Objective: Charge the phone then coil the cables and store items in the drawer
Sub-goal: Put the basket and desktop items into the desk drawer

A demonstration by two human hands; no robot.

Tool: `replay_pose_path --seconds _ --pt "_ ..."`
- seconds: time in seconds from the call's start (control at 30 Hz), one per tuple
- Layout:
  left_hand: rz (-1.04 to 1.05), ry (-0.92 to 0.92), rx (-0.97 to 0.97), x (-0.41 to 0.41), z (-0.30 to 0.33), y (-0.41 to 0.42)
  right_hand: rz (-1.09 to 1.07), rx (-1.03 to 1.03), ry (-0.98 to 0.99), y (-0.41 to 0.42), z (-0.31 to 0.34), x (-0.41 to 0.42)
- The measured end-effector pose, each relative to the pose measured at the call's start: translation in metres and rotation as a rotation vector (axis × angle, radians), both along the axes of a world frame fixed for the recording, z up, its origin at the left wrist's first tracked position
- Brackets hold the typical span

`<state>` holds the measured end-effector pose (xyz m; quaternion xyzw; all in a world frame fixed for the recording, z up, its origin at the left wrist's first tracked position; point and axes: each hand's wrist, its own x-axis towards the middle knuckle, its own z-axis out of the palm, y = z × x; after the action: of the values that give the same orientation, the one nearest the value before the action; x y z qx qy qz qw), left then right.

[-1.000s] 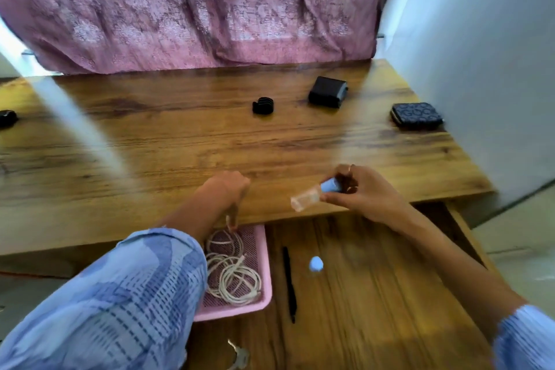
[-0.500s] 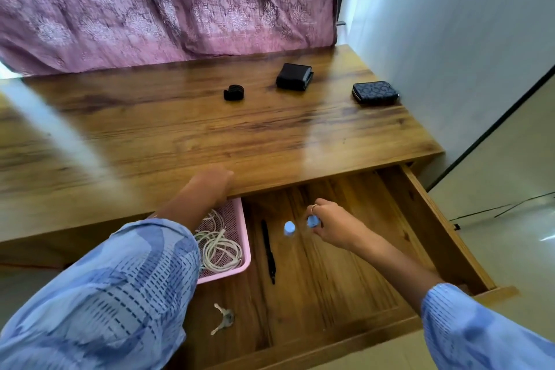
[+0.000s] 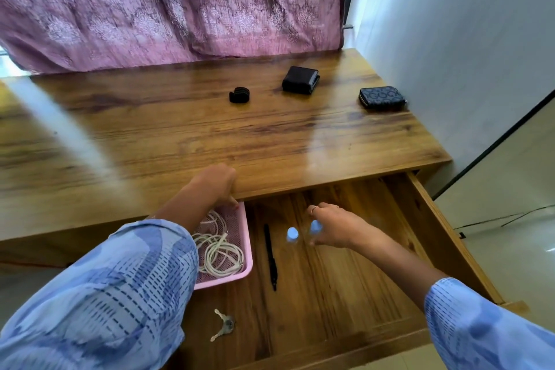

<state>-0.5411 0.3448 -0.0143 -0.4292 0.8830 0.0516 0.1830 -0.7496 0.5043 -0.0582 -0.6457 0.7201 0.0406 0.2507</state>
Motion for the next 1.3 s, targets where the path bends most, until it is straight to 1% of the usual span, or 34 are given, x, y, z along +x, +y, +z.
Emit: replay_pose_path --seconds 0.07,0.2,0.27,0.4,0.53,0.67,0.8,0.87,1.03,1.17,1.3 --pt "0.008 0.027 -0.014 -0.004 0.002 -0.003 0.035 -0.01 0.04 -0.009 0.017 -0.004" --pt "0.052 0.011 0.051 -0.015 0.0 -0.017 0.023 -0.235 -0.036 -0.04 0.052 -0.007" --pt "0.086 -0.014 0.102 -0.02 0.001 -0.026 0.028 -0.305 -0.064 -0.063 0.062 -0.005" --pt "0.154 -0.08 0.206 -0.029 0.002 -0.041 0.034 -0.242 -0.085 -0.123 0.055 -0.003" --pt "0.143 -0.127 0.281 -0.037 0.006 -0.048 0.005 -0.208 -0.07 -0.188 0.035 -0.004" --pt "0.061 -0.157 0.293 -0.04 0.017 -0.047 -0.092 -0.255 -0.114 -0.256 0.035 -0.002" --pt "-0.009 -0.184 0.311 -0.038 0.018 -0.053 -0.073 -0.319 -0.068 -0.321 0.037 -0.001" --pt "-0.027 -0.194 0.321 -0.037 0.015 -0.055 -0.117 -0.335 -0.128 -0.344 0.034 0.0" --pt "-0.048 -0.227 0.342 -0.039 0.014 -0.056 -0.067 -0.329 -0.213 -0.371 0.029 0.005" --pt "-0.055 -0.228 0.346 -0.039 0.011 -0.058 -0.097 -0.326 -0.174 -0.389 0.032 0.004" --pt "-0.029 -0.21 0.365 -0.04 0.016 -0.056 -0.054 -0.251 -0.19 -0.4 0.036 -0.001"
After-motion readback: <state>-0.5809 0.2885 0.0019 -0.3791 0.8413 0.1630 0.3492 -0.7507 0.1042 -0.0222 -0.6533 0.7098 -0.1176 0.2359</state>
